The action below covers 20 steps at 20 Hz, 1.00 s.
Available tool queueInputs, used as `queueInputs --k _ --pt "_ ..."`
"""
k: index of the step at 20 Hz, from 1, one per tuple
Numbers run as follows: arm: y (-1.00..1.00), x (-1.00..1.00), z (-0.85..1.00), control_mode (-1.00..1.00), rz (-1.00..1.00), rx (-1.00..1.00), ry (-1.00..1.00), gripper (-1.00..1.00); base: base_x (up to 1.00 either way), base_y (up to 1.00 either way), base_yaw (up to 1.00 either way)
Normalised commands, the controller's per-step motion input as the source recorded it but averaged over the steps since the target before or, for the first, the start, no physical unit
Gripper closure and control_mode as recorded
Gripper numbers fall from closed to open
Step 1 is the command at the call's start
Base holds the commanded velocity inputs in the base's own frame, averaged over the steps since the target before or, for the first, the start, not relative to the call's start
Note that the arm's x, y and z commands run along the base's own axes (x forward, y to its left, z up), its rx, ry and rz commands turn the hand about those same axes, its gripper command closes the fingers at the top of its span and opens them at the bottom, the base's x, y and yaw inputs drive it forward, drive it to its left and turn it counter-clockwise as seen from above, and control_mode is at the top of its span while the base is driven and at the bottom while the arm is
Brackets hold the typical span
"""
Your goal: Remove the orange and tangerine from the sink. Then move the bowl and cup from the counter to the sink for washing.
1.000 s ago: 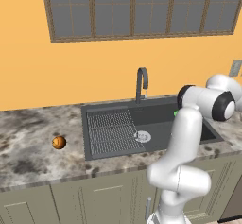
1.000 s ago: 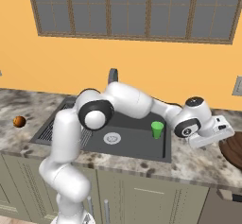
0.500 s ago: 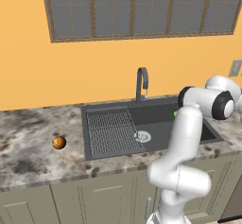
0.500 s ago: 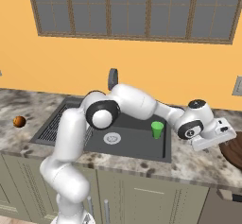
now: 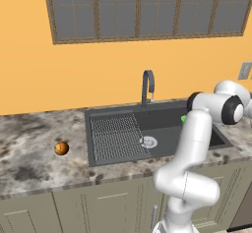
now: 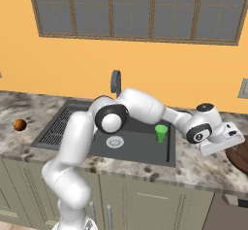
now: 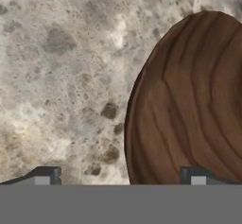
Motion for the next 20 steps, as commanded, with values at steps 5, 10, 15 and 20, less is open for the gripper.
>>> queueInputs --k 5,10,15,20 --pt "-0.08 0.07 -0.10 -1.00 0.00 0.00 0.00 -1.00 0.00 0.00 0.00" --pt "-0.10 0.06 -0.11 -1.00 0.00 0.00 0.00 -1.00 0.00 0.00 0.00" --pt "-0.12 0.08 -0.13 -1.00 0.00 0.00 0.00 -1.00 0.00 0.00 0.00" --pt "-0.13 0.03 -0.11 -1.00 0.00 0.00 0.00 -1.00 0.00 0.00 0.00"
